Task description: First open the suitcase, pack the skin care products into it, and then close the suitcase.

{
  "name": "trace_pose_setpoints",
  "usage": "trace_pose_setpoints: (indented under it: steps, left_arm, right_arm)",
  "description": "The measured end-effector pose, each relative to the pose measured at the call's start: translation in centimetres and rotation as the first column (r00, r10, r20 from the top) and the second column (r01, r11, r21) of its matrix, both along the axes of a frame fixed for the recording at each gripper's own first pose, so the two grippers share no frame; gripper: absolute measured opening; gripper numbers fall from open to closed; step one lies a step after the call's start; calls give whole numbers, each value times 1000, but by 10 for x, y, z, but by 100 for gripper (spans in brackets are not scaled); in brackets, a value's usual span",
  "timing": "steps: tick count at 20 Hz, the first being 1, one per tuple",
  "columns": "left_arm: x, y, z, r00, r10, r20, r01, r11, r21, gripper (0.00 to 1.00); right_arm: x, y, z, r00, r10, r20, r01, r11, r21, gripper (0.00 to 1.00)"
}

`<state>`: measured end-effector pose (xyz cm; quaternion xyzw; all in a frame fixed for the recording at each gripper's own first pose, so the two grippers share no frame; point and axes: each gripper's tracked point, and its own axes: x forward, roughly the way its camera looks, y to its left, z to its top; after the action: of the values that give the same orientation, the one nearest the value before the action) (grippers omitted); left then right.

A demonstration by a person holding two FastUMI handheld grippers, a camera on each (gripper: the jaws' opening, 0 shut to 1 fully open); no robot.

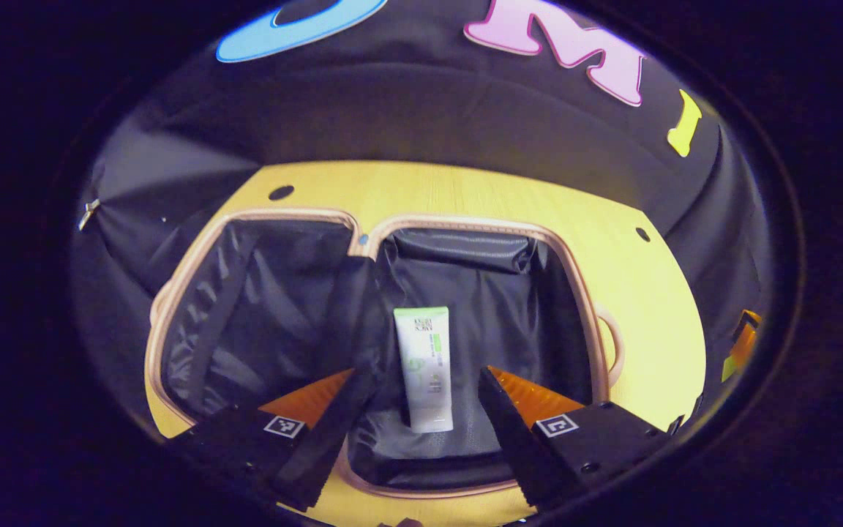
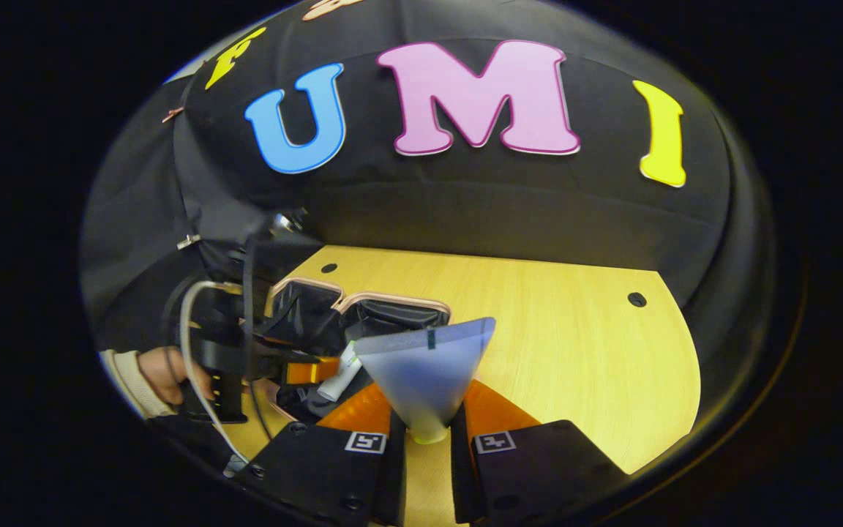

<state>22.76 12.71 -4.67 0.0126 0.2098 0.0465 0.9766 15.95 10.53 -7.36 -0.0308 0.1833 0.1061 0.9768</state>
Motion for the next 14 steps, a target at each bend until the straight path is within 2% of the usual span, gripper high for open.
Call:
trace_pose_setpoints:
  steps: [3, 5, 8, 11, 14]
  left_arm:
    - [-45, 34, 41, 985, 73, 157, -82, 995, 53, 97]
    - [-81, 73, 50, 966, 158, 204, -176, 982, 75, 98]
    - [-139, 109, 48, 948, 227, 224, -241, 970, 40, 98]
    - [-178, 126, 47, 934, 259, 248, -265, 964, -9, 98]
    - [-194, 128, 35, 934, 263, 241, -263, 964, -33, 98]
  right_arm:
    - [20, 35, -16, 998, 56, -42, -57, 998, -37, 29]
    - [40, 52, -41, 992, 49, -113, -54, 998, -41, 29]
    - [64, 73, -82, 968, 9, -250, -15, 1000, -23, 29]
    - [83, 77, -125, 941, -52, -334, 21, 995, -96, 29]
    - [88, 79, -164, 895, -127, -428, 67, 986, -152, 29]
